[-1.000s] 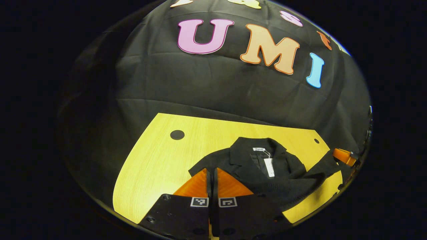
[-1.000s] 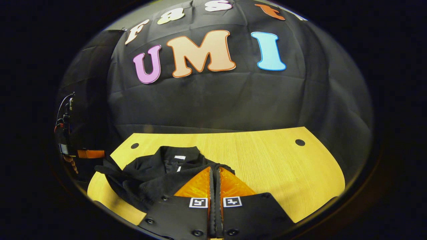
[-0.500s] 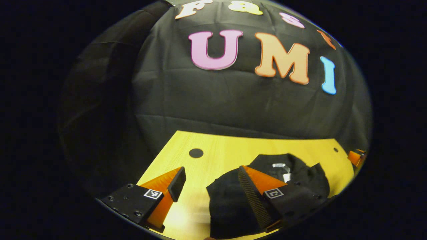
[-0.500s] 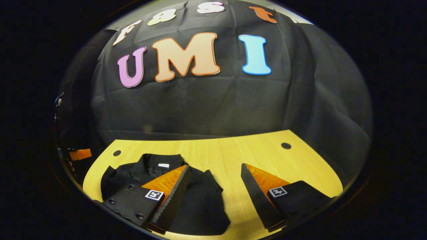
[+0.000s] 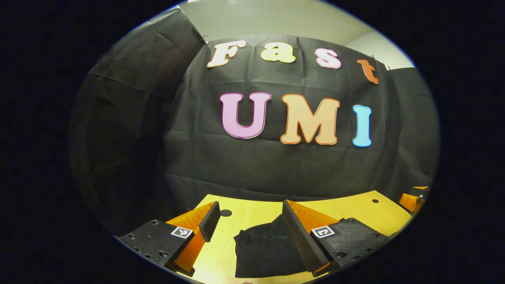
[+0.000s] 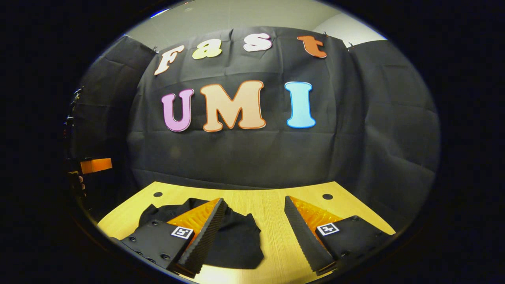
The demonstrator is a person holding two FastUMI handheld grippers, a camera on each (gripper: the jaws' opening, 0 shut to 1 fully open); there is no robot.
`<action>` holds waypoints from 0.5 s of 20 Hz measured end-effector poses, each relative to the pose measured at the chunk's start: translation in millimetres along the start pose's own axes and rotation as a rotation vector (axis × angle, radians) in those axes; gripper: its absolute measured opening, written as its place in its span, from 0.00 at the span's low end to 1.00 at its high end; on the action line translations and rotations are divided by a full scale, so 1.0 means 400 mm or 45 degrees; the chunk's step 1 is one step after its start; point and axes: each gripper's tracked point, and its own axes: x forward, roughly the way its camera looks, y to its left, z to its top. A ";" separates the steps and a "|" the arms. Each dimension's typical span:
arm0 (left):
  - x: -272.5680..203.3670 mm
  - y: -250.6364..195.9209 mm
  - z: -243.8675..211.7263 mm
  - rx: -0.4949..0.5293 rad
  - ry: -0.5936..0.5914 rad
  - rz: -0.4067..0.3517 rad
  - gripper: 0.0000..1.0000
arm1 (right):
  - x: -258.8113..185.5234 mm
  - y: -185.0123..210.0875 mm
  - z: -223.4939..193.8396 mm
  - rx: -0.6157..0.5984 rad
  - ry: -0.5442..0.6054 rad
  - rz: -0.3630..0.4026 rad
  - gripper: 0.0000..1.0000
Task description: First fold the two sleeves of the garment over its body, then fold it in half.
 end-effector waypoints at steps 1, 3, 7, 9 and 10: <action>-0.034 -0.013 0.014 0.000 -0.016 0.000 0.93 | -0.035 -0.003 0.010 0.004 -0.023 0.012 0.97; -0.100 -0.025 0.032 0.013 -0.043 0.008 0.93 | -0.105 -0.018 0.017 0.010 -0.066 0.025 0.97; -0.212 -0.052 0.059 0.026 -0.079 0.009 0.93 | -0.238 -0.032 -0.001 0.041 -0.102 0.045 0.97; -0.255 -0.063 0.082 0.012 -0.101 0.003 0.92 | -0.288 -0.034 -0.011 0.055 -0.116 0.050 0.97; -0.273 -0.070 0.097 0.003 -0.115 -0.005 0.93 | -0.310 -0.034 -0.013 0.059 -0.125 0.053 0.97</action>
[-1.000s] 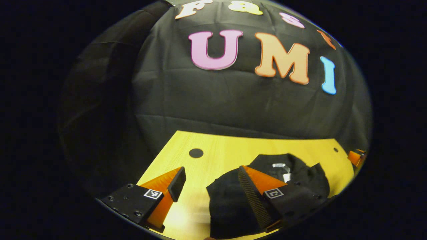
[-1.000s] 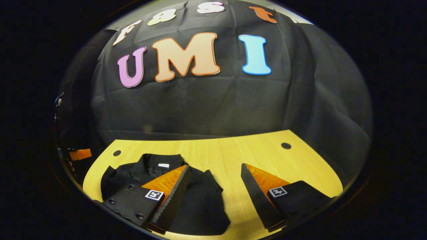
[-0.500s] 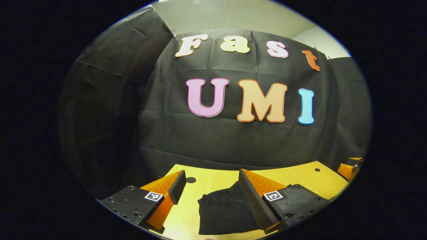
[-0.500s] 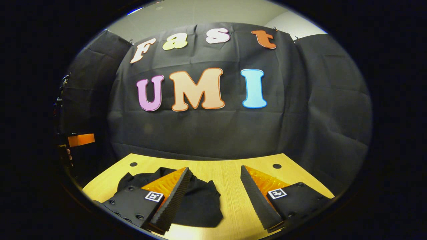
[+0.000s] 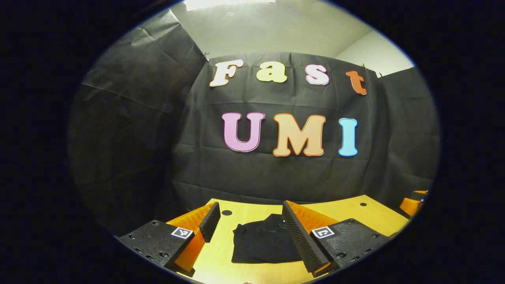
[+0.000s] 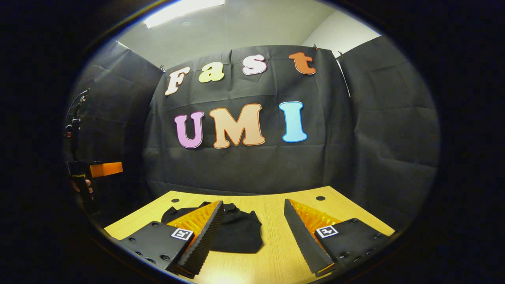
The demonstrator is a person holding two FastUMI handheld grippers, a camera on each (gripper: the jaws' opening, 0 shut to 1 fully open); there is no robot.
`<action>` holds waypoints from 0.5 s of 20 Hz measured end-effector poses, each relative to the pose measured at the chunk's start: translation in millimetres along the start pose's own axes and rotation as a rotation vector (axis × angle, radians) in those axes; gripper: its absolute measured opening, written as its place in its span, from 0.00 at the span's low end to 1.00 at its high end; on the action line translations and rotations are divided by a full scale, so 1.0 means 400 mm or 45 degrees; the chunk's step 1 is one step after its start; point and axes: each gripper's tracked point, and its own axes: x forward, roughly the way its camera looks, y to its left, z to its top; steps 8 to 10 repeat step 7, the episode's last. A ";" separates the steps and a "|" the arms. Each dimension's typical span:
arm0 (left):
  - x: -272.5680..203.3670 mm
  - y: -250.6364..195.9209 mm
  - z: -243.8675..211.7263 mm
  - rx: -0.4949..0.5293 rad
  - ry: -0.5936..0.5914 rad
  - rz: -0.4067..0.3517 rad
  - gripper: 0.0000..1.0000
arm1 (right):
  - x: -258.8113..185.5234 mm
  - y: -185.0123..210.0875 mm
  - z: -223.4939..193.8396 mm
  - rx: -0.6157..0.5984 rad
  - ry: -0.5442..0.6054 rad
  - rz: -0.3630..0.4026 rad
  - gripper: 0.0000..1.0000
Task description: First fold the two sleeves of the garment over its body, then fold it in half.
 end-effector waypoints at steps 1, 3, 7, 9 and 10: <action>-0.013 0.003 0.014 -0.002 -0.014 0.005 0.93 | -0.019 0.000 0.002 0.000 -0.005 0.002 0.97; -0.035 0.000 0.041 -0.007 -0.024 0.003 0.92 | -0.054 0.005 0.017 -0.012 -0.031 0.011 0.93; -0.068 -0.006 0.093 0.012 -0.070 -0.007 0.92 | -0.103 0.005 0.047 -0.041 -0.083 0.017 0.93; -0.068 -0.006 0.093 0.012 -0.070 -0.007 0.92 | -0.103 0.005 0.047 -0.041 -0.083 0.017 0.93; -0.068 -0.006 0.093 0.012 -0.070 -0.007 0.92 | -0.103 0.005 0.047 -0.041 -0.083 0.017 0.93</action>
